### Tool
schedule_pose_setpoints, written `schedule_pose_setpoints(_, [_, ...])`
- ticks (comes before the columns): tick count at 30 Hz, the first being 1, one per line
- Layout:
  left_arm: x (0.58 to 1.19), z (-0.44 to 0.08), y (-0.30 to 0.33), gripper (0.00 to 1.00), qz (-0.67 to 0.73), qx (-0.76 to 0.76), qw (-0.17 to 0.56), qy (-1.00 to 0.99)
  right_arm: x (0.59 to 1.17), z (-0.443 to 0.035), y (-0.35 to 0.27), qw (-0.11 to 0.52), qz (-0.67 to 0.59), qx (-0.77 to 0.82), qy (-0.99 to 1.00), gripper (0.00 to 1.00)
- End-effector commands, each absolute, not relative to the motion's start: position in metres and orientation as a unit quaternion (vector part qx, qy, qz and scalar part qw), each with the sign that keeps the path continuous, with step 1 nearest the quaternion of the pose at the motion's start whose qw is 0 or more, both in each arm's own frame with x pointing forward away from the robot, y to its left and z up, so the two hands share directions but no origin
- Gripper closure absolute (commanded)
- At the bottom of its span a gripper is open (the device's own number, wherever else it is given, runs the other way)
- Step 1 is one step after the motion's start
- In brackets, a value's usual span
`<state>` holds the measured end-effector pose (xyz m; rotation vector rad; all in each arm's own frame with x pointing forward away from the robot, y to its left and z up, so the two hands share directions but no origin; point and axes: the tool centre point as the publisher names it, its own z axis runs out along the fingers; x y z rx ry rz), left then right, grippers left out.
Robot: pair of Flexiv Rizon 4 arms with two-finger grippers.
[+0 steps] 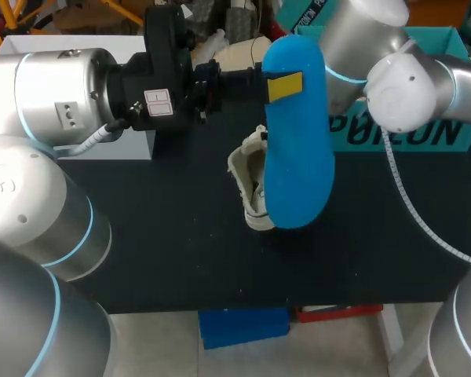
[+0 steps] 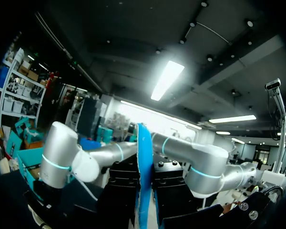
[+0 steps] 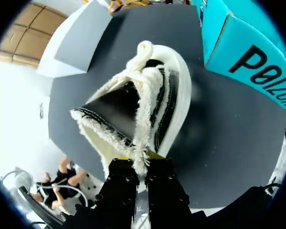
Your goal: Take the shoe out of the shoebox, open the shoe tongue, remove and reinsert the insole, then place the shoe into the shoebox
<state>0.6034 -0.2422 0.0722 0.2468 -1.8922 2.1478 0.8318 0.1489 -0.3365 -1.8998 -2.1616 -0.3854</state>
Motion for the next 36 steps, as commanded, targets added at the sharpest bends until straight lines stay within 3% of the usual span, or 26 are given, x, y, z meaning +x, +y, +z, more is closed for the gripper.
schedule_pose_setpoints(1, [0.600, 0.072, -0.245, 1.00, 0.742, 0.089, 0.131, -0.652, 0.832, -0.352, 0.156, 0.065, -0.198, -0.699, -0.684, 1.00])
schedule_pose_setpoints(9, [0.600, 0.072, -0.245, 1.00, 0.742, 0.089, 0.131, -0.652, 0.839, -0.365, 0.170, 0.050, -0.205, -0.656, -0.725, 1.00])
schedule_pose_setpoints(19, [0.600, 0.072, -0.245, 1.00, 0.742, 0.089, 0.131, -0.652, 0.837, -0.347, 0.182, 0.032, -0.218, -0.605, -0.766, 1.00])
schedule_pose_setpoints(34, [0.600, 0.072, -0.245, 1.00, 0.742, 0.089, 0.131, -0.652, 0.834, -0.378, 0.181, 0.086, -0.211, -0.593, -0.772, 1.00])
schedule_pose_setpoints(35, [0.600, 0.072, -0.245, 1.00, 0.742, 0.089, 0.131, -0.652, 0.834, -0.379, 0.181, 0.089, -0.209, -0.596, -0.770, 0.64])
schedule_pose_setpoints(36, [0.600, 0.072, -0.245, 1.00, 0.742, 0.089, 0.131, -0.652, 0.833, -0.379, 0.179, 0.089, -0.211, -0.598, -0.768, 0.00])
